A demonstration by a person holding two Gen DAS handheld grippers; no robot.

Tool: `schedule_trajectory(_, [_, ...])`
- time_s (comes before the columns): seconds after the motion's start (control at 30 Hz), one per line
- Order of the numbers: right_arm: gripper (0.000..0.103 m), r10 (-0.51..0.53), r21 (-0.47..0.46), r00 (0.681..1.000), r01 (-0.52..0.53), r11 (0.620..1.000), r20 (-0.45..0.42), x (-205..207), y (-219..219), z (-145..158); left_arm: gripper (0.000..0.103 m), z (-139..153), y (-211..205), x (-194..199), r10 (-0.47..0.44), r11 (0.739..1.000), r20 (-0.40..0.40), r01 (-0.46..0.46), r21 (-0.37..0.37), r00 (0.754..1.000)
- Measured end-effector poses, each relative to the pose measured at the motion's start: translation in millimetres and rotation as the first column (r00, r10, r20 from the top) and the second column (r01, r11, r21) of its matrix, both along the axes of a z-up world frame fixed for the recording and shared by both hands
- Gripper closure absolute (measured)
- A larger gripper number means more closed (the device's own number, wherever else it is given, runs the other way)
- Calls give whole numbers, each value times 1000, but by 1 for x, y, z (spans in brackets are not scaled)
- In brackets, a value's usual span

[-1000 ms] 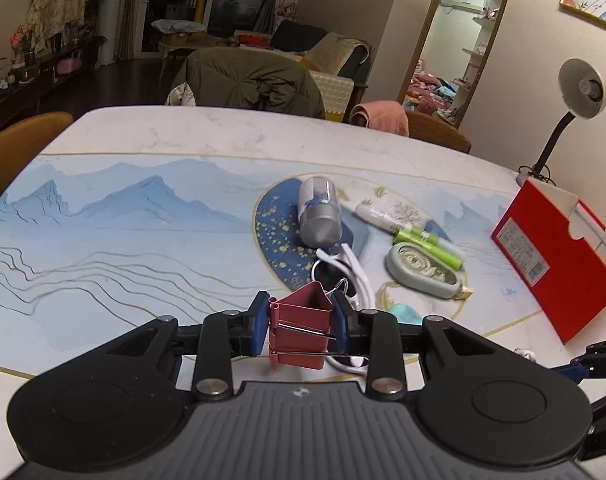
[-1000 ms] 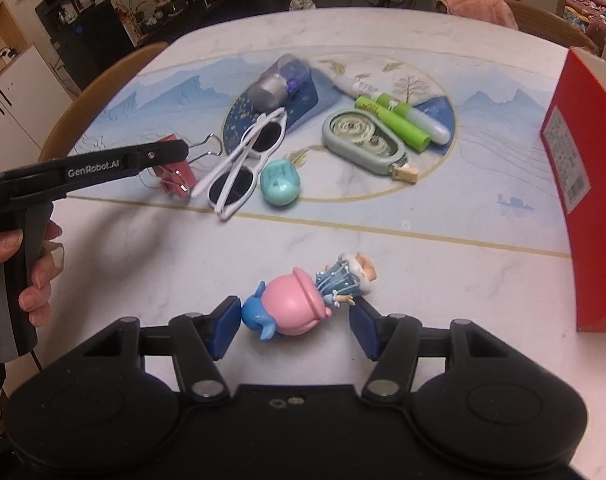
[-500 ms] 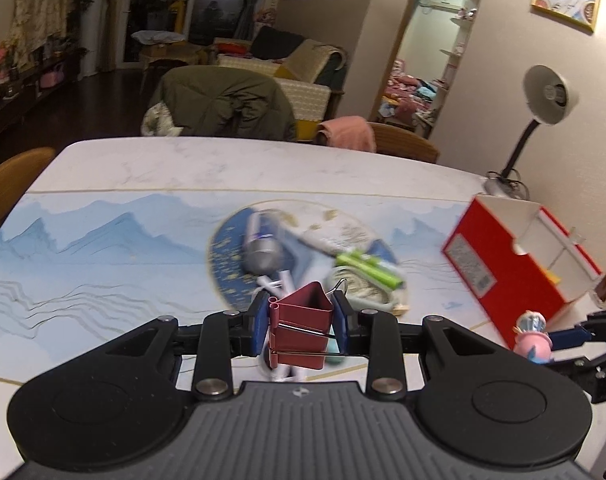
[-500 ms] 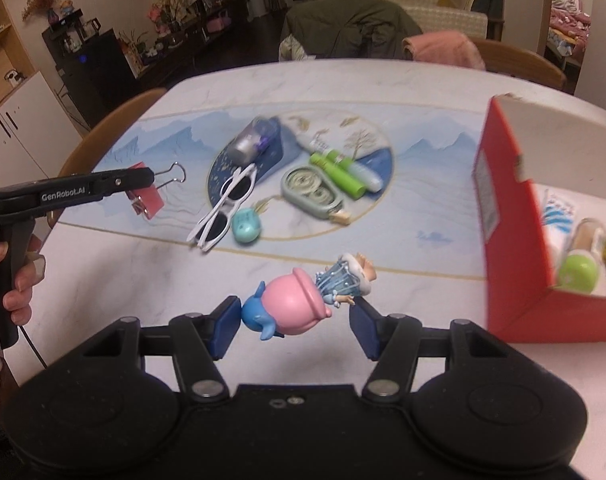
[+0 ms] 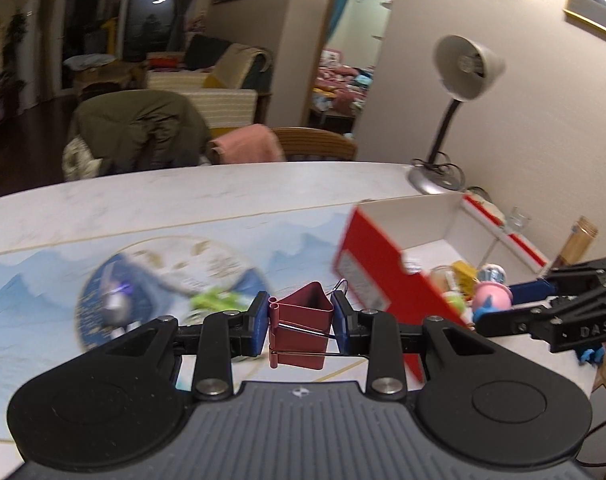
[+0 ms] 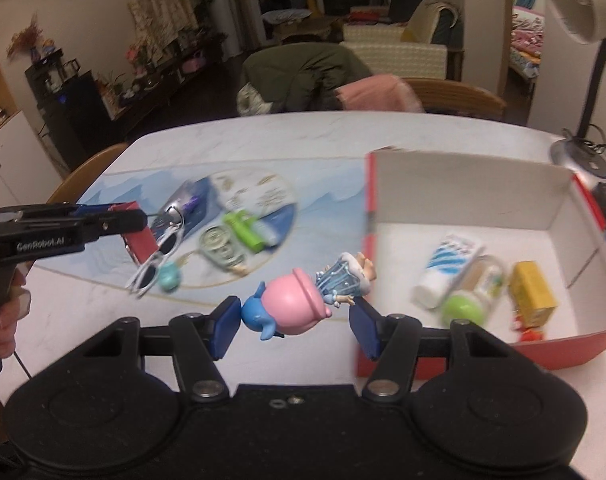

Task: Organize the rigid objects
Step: 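Carry the binder clip and doll figure into the shoebox with both grippers, then lower the binder clip and doll into the shoebox and open both grippers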

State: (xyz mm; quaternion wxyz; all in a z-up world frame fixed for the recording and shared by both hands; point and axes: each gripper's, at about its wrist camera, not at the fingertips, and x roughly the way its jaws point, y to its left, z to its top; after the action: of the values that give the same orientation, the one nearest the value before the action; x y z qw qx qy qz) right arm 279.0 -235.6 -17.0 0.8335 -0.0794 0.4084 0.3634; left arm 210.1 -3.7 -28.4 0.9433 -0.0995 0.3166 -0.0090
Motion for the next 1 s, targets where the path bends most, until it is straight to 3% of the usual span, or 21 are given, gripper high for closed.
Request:
schedule_trajectory(0.27, [44, -88, 8, 996, 88, 996, 8, 45, -61, -4, 71, 3, -69, 50, -102, 995, -4, 102, 7, 995])
schedule_trajectory(0.53, [44, -109, -8, 994, 110, 994, 31, 87, -101, -9, 71, 0, -124, 95, -165, 985, -25, 166, 41, 986])
schedule_trajectory(0.8, [44, -98, -37, 995, 99, 994, 32, 130, -113, -22, 71, -15, -153, 145, -170, 983, -82, 175, 60, 982])
schedule_trajectory(1.0, [44, -58, -54, 998, 59, 997, 14, 159, -107, -37, 71, -27, -173, 179, -160, 977, -107, 173, 128, 981])
